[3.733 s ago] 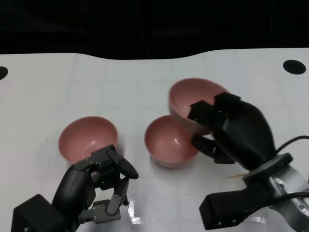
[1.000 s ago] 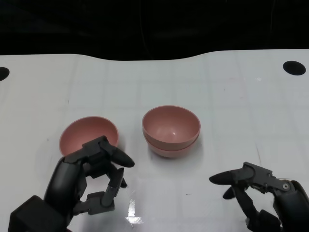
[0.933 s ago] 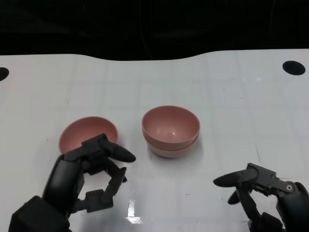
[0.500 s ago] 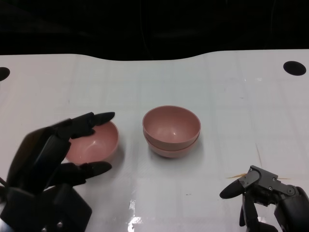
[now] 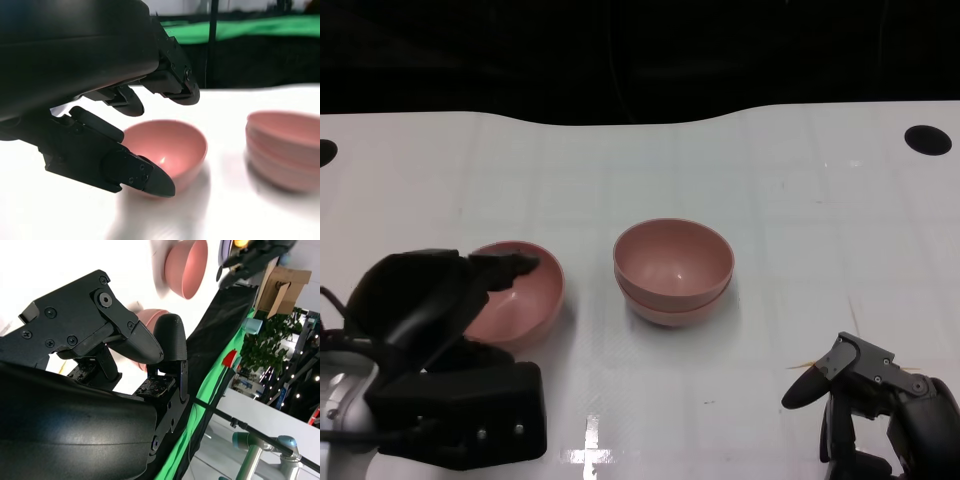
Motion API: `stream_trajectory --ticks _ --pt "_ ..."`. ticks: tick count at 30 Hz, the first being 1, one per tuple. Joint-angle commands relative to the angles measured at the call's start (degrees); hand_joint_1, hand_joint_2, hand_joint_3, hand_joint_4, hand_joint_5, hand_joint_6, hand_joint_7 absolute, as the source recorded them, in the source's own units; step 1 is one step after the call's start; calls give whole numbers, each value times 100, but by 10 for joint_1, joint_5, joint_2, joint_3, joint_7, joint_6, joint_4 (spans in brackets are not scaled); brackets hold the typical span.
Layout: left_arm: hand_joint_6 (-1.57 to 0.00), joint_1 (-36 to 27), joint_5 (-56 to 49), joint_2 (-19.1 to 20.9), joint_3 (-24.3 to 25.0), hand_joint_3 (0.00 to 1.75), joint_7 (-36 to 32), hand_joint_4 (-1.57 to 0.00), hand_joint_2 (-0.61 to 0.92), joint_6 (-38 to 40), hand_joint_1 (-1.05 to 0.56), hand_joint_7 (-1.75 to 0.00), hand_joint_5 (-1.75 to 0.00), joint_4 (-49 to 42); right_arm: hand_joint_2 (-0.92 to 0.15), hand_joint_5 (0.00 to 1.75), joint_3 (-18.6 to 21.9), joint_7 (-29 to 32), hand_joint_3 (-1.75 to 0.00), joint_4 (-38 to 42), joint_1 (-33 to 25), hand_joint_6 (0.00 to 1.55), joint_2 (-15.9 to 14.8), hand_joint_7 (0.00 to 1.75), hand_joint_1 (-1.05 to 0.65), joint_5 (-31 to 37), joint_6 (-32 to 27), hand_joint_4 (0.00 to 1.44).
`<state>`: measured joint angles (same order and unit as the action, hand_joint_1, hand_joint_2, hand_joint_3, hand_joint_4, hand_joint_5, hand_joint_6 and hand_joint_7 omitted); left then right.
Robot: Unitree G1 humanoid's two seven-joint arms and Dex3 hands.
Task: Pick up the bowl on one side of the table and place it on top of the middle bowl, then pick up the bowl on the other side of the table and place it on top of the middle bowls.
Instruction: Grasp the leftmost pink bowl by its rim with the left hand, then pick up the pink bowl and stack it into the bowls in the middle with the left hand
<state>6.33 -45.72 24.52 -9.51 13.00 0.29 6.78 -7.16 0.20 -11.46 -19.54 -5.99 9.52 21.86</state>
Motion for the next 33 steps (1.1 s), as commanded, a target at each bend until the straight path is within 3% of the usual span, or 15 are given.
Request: stream_trajectory --ticks 1,7,11,12,14,15,16,19,21,24,26,29,33 --pt "-48 26 -17 18 -24 0 15 -52 91 9 -61 0 -16 -37 -32 175 5 7 -155 4 4 80 4 147 -1 6 -1 92" --pt "-45 79 -20 10 -73 3 44 -51 92 28 -60 0 -12 -130 -31 175 5 9 -157 6 7 81 11 146 0 13 -3 90" --pt "-50 116 -17 6 -102 6 30 -64 92 13 -50 -2 -16 -211 -30 175 4 8 -157 6 6 81 11 146 -1 16 -1 90" --pt "-60 126 -13 5 -106 7 23 -77 92 4 -43 -4 -34 -232 -30 175 3 8 -157 5 6 81 12 146 -1 17 -1 90" --pt "-74 140 -3 4 -110 7 -1 -69 92 -19 -35 -3 -90 -266 -30 175 2 8 -157 6 6 81 13 146 -1 17 1 90" --pt "-89 145 -1 4 -112 12 -23 -73 92 -36 -31 -8 -119 -282 -30 175 1 7 -157 6 6 81 13 146 -1 16 2 90" --pt "-100 149 -2 4 -113 21 -44 -74 92 -49 -28 -27 -151 -294 -30 175 1 7 -157 6 6 81 14 146 -1 15 3 90" --pt "-65 155 -4 -1 -111 25 -119 -79 90 -85 -25 -145 -172 -321 -29 175 0 8 -157 5 5 81 13 146 -1 20 2 90" --pt "-57 159 -2 -4 -109 26 -170 -83 90 -110 -26 -165 -174 -335 -29 175 1 8 -157 3 4 81 13 145 -1 21 -1 90" --pt "-55 161 0 -9 -104 28 -230 -83 90 -132 -27 -173 -175 -334 -29 175 1 7 -156 4 5 81 13 145 -1 19 -1 90" --pt "-57 163 1 -10 -101 29 -265 -84 88 -148 -28 -165 -175 -331 -30 175 2 5 -156 6 5 81 13 145 -1 16 1 90" --pt "-59 171 1 -10 -99 34 -301 -83 85 -171 -29 -167 -175 -327 -30 175 2 6 -155 7 5 81 12 144 -1 17 3 90" --pt "-65 182 1 -12 -98 62 -304 -82 70 -177 -30 -155 -175 -301 -30 175 3 6 -155 7 4 81 11 144 0 19 1 90"
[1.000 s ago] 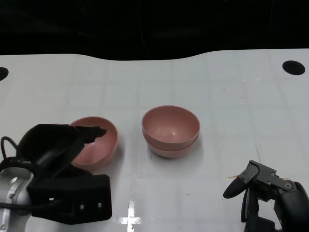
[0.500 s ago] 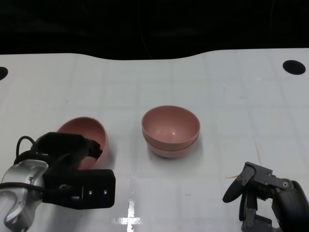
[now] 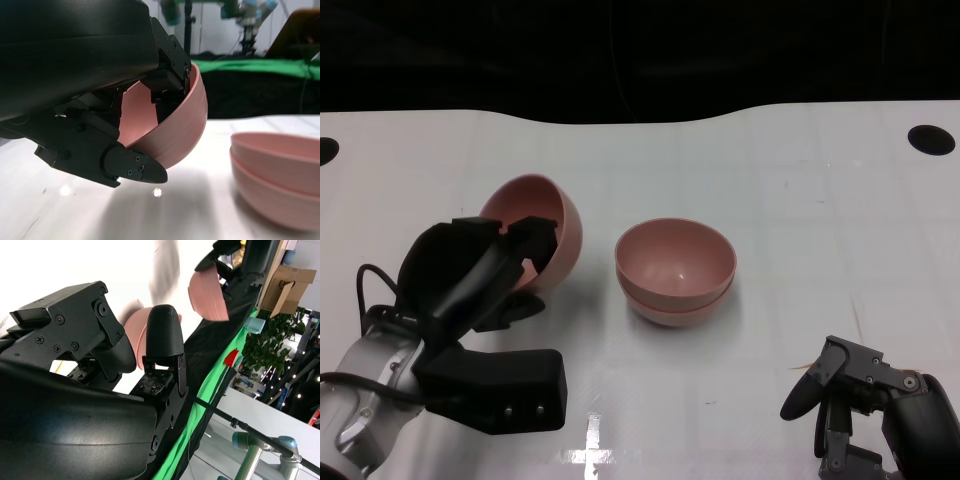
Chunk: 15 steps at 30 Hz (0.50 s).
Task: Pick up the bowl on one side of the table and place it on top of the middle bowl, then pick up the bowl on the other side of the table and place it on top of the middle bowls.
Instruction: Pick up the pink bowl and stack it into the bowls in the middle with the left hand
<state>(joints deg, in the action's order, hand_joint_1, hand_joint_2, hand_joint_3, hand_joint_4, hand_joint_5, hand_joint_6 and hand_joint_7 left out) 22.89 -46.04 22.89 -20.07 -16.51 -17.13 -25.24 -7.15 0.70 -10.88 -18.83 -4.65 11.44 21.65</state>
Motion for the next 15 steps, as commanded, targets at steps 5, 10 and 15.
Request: stream_trajectory --ticks 5,10,15 --pt "-69 40 4 -11 1 69 -24 -84 64 -25 -27 -153 -175 33 -30 175 5 -2 -155 6 -2 81 -4 144 -1 -6 8 90" --pt "-85 71 15 -34 -13 68 -17 -82 64 -55 -27 -109 -175 17 -30 175 8 -5 -155 6 -3 81 -7 144 -2 -7 9 90" --pt "-102 105 35 -59 -30 35 11 -83 77 -92 -29 -66 -163 -13 -30 175 8 -8 -155 7 -3 81 -8 144 -2 -9 7 90"
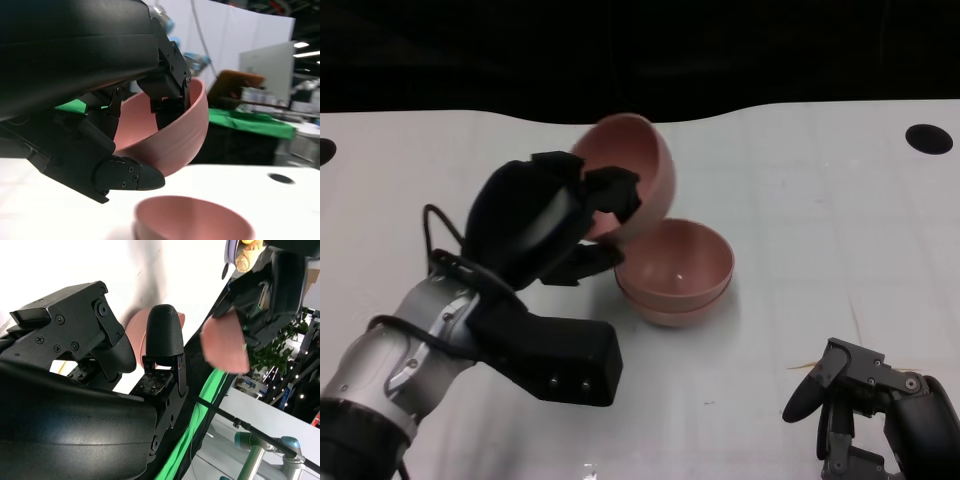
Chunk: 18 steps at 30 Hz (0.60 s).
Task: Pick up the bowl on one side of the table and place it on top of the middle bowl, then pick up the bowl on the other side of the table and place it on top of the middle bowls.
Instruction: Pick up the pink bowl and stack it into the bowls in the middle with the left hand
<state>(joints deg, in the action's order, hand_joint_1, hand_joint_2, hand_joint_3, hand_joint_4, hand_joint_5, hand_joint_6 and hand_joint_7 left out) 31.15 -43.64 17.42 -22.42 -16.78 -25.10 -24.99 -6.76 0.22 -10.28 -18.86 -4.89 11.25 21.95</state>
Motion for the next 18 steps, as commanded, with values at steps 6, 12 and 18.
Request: stream_trajectory --ticks 6,12,18 --pt "-98 59 15 -17 -31 33 65 -83 83 -26 -31 -81 -155 -41 -30 175 4 -3 -155 0 -3 81 -6 144 -2 0 2 90" --pt "-85 97 2 -10 -58 44 135 -76 80 -30 -31 -124 -173 -54 -30 175 2 -5 -154 -2 -2 81 -6 144 -3 -1 0 90" --pt "-88 122 -35 -5 -87 32 149 -80 84 -34 -31 -119 -169 -69 -31 175 0 -2 -154 -4 -2 81 -3 144 -3 3 -3 89"
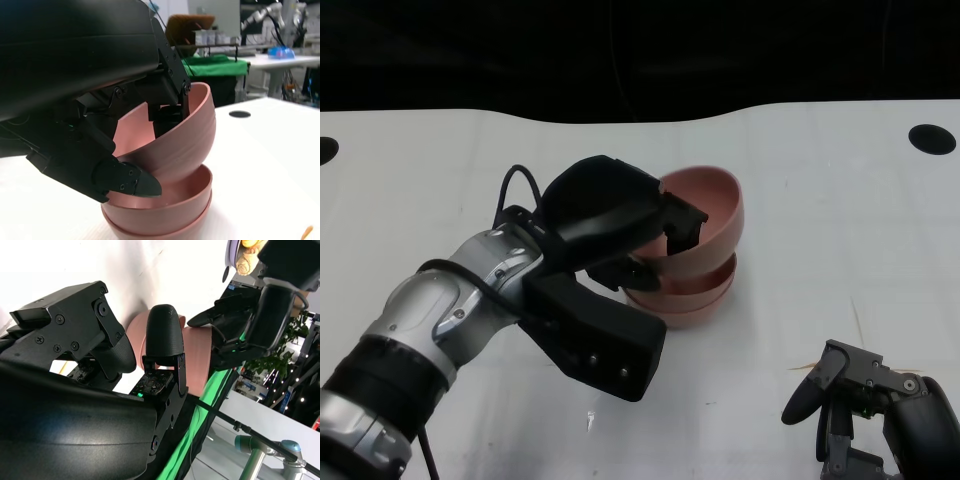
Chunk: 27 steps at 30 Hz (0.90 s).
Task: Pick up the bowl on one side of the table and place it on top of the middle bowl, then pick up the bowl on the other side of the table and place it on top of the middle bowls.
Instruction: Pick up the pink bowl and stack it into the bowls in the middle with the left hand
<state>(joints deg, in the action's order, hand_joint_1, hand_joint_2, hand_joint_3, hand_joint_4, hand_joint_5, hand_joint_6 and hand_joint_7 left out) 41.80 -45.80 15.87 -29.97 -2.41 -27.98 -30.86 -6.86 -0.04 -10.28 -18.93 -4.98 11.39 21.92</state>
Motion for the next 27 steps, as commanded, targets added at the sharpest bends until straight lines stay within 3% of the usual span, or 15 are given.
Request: stream_trajectory --ticks 1,4,5,9,10,11,14,19,27 --pt "-88 18 -19 10 -16 29 3 -80 84 -6 -30 -116 -171 -14 -31 175 1 0 -154 -5 -2 81 -2 144 -3 3 -3 89" --pt "-92 24 -40 11 -31 18 -7 -84 86 -7 -31 -99 -153 -22 -30 175 1 1 -154 -4 -1 81 -2 144 -3 5 -3 89" --pt "-94 24 -46 12 -34 12 -8 -86 88 -6 -32 -86 -144 -22 -30 175 1 1 -154 -4 -1 81 -2 144 -3 5 -3 89" --pt "-98 22 -53 12 -38 6 -13 -87 91 -6 -32 -73 -138 -24 -30 175 1 0 -154 -5 -1 81 0 144 -3 3 -4 89" --pt "-98 18 -56 13 -40 5 -13 -87 92 -4 -33 -62 -121 -22 -30 175 1 0 -155 -5 -1 81 0 144 -3 2 -3 89" --pt "-96 15 -60 14 -41 10 -13 -84 92 -1 -36 -42 -93 -18 -30 175 1 0 -155 -4 -1 81 0 144 -3 1 -2 89" --pt "-88 8 -91 23 -50 20 -21 -81 92 13 -41 -11 -52 0 -30 175 1 -2 -155 -6 -1 81 0 143 -3 2 -4 89" --pt "-79 -8 -124 31 -54 27 -31 -76 92 50 -44 -1 -30 35 -29 175 2 -2 -155 -6 -2 81 -2 143 -3 2 -3 89" --pt "-65 -34 -144 36 -50 24 -49 -69 92 97 -48 0 -21 86 -29 175 3 -2 -156 -1 -2 81 -5 143 -3 2 6 90"
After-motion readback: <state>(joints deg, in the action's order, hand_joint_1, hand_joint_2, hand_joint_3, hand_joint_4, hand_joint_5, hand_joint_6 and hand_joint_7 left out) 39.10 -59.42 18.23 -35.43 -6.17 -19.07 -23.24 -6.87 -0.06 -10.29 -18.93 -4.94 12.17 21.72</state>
